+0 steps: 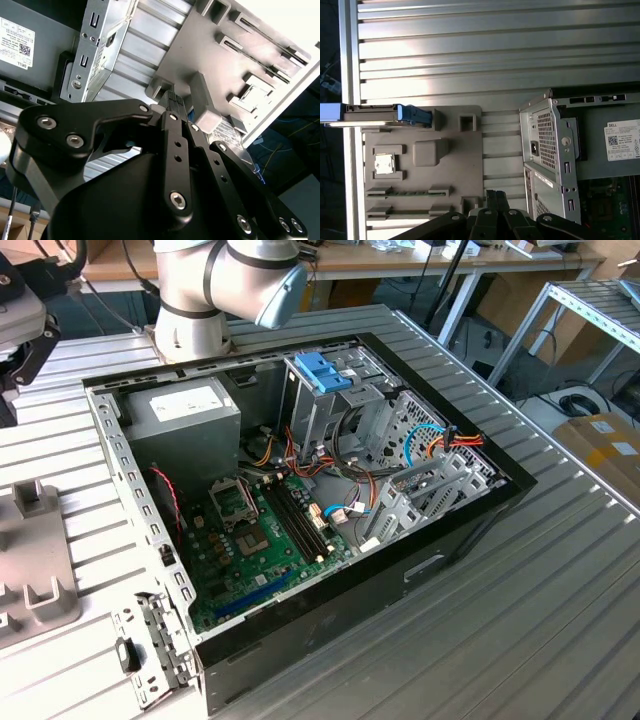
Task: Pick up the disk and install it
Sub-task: 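Reach for the disk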
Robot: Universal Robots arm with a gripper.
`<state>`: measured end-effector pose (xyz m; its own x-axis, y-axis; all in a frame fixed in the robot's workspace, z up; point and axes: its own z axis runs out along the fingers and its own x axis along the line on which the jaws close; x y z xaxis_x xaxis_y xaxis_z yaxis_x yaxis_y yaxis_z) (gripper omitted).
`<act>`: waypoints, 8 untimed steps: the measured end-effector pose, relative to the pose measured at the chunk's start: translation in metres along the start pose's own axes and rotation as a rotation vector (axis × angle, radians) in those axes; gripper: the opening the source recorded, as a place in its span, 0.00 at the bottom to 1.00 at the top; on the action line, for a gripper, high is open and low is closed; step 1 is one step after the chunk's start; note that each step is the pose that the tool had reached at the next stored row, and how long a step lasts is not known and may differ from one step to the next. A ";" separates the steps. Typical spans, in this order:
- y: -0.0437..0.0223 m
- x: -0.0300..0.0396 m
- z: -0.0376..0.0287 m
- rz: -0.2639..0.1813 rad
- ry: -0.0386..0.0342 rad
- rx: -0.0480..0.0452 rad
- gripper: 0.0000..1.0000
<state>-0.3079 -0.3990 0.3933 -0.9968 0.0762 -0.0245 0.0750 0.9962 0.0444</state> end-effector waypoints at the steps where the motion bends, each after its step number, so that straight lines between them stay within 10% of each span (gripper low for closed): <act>1: 0.0000 0.0004 0.0000 0.000 0.0000 0.0000 0.10; 8: -0.0003 0.0035 -0.0001 0.000 0.0000 0.0000 0.10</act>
<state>-0.3114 -0.3990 0.3933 -0.9968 0.0762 -0.0245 0.0751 0.9962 0.0444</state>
